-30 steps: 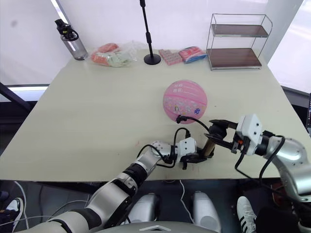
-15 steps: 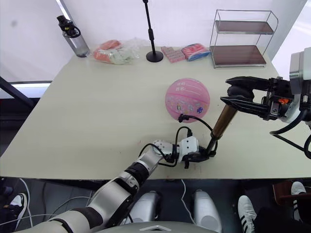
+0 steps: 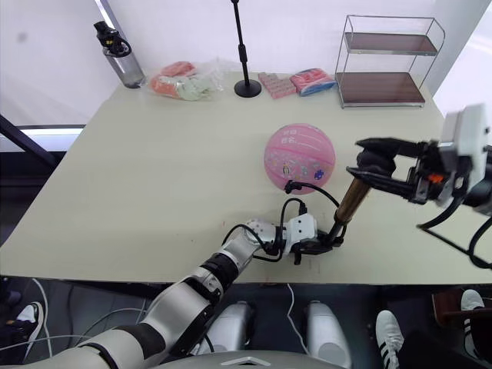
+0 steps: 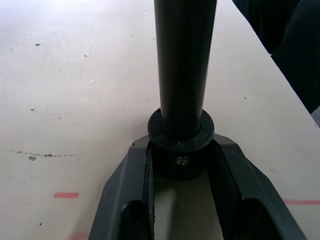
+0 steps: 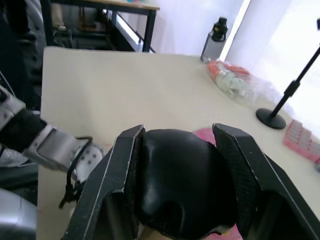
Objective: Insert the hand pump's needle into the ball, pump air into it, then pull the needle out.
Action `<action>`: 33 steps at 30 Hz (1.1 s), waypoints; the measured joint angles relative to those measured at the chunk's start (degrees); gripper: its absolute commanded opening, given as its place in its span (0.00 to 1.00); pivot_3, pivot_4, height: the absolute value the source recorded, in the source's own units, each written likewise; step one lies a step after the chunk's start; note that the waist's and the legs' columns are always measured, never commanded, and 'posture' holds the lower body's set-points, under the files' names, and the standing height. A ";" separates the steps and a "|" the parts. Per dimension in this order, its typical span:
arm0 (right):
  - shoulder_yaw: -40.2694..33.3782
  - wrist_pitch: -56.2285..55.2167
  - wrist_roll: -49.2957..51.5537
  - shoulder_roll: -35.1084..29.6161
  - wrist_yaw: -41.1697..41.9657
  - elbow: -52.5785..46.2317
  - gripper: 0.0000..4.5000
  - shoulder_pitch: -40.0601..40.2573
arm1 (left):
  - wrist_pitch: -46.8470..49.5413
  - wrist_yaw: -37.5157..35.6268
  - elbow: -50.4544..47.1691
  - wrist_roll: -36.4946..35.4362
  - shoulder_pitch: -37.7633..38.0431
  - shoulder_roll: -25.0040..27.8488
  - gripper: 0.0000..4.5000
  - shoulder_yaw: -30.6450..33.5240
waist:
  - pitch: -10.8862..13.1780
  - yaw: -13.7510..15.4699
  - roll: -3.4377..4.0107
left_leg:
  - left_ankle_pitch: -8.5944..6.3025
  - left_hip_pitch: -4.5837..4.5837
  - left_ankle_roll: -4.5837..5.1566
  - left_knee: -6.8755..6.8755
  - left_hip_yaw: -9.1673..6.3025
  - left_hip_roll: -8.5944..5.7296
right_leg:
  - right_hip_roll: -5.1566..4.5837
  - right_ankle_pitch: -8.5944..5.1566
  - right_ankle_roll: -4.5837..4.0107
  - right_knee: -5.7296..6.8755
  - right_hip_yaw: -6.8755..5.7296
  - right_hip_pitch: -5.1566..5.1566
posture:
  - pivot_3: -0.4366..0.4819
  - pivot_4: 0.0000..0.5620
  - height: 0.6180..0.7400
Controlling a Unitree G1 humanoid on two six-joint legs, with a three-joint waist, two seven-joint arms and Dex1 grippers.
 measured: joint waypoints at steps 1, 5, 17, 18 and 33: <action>0.76 -1.67 -1.33 1.68 -0.11 0.46 0.38 0.67 | 0.00 0.08 0.37 0.04 -0.11 -0.02 0.22 0.03 | -0.04 -0.01 -0.09 | -0.01 0.10 -0.01 0.00 -0.01 0.03 | 0.01 -0.01 -0.01 -0.01 -0.03 0.12 | 0.48 0.27 0.93; 5.40 -10.83 -8.38 7.93 -0.09 5.35 0.38 4.35 | -0.05 0.26 1.54 0.14 -0.56 -0.14 0.22 0.28 | -0.24 -0.07 -0.30 | -0.01 0.21 -0.02 0.00 -0.05 0.09 | 0.00 -0.02 -0.03 -0.04 -0.07 0.27 | 0.48 0.27 0.93; 13.41 -30.77 -17.89 14.74 0.26 17.26 0.38 7.74 | -0.23 1.36 2.57 0.42 -0.56 -0.28 0.22 0.34 | -0.67 -0.14 -0.48 | -0.01 0.36 -0.02 0.01 -0.05 0.11 | 0.03 -0.02 -0.02 -0.04 -0.07 0.41 | 0.48 0.27 0.93; 13.33 -30.62 -17.81 14.70 0.23 17.19 0.38 7.68 | -0.23 1.42 2.58 0.42 -0.56 -0.29 0.22 0.36 | -0.67 -0.14 -0.47 | -0.02 0.35 -0.03 0.01 -0.05 0.11 | 0.02 -0.02 -0.03 -0.04 -0.06 0.41 | 0.48 0.27 0.93; -2.26 -1.27 5.28 -4.69 1.56 3.70 0.38 -0.52 | -1.00 1.65 1.82 0.29 -0.19 -1.81 0.22 0.37 | -0.01 0.58 0.34 | 0.01 -0.10 0.01 0.00 -0.05 -0.27 | -0.42 0.06 0.23 -0.13 -0.23 0.13 | 0.48 0.27 0.93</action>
